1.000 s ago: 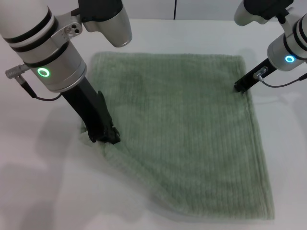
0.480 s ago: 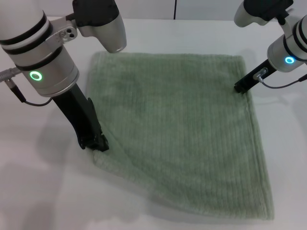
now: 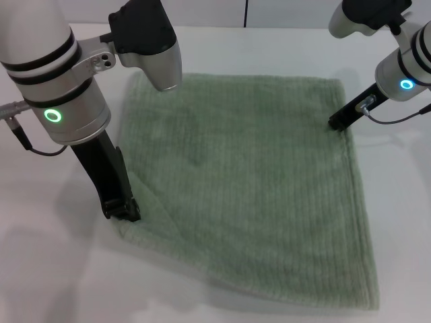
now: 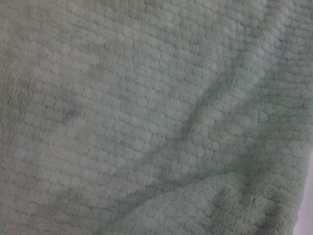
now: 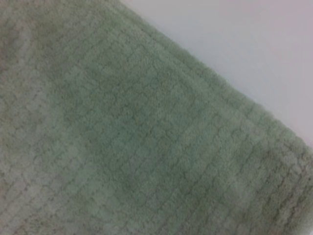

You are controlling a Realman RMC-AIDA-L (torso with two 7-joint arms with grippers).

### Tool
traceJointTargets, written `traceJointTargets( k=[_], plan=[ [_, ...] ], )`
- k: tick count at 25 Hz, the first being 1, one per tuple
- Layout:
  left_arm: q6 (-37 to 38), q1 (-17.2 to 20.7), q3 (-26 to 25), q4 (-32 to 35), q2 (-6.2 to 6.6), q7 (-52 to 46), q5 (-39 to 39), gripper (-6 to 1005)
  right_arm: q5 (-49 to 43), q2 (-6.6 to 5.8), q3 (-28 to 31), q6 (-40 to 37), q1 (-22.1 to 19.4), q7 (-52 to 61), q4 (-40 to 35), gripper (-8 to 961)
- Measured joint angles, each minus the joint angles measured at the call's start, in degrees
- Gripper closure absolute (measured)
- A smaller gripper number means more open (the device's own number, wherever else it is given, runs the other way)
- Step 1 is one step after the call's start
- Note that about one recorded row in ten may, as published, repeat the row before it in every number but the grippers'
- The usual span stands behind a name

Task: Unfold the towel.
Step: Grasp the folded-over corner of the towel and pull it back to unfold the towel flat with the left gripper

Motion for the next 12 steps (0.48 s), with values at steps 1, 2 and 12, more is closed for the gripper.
traceJointTargets(
  k=[1,2,12],
  plan=[
    [0.00,0.00,0.00,0.00,0.00,0.00,0.00,861,0.00,0.00,0.02,-0.02,0.00,-0.01,0.00,954],
    [0.13,0.07,0.21,0.16,0.00,-0.21,0.07,859,0.00,0.00,0.05,-0.05,0.00,-0.03,0.00,954],
    [-0.35,1.50,2.57,3.05,-0.10,0.34,-0.83,838,0.00,-0.09,0.18,-0.05,0.10,-0.14,-0.11,954]
  ],
)
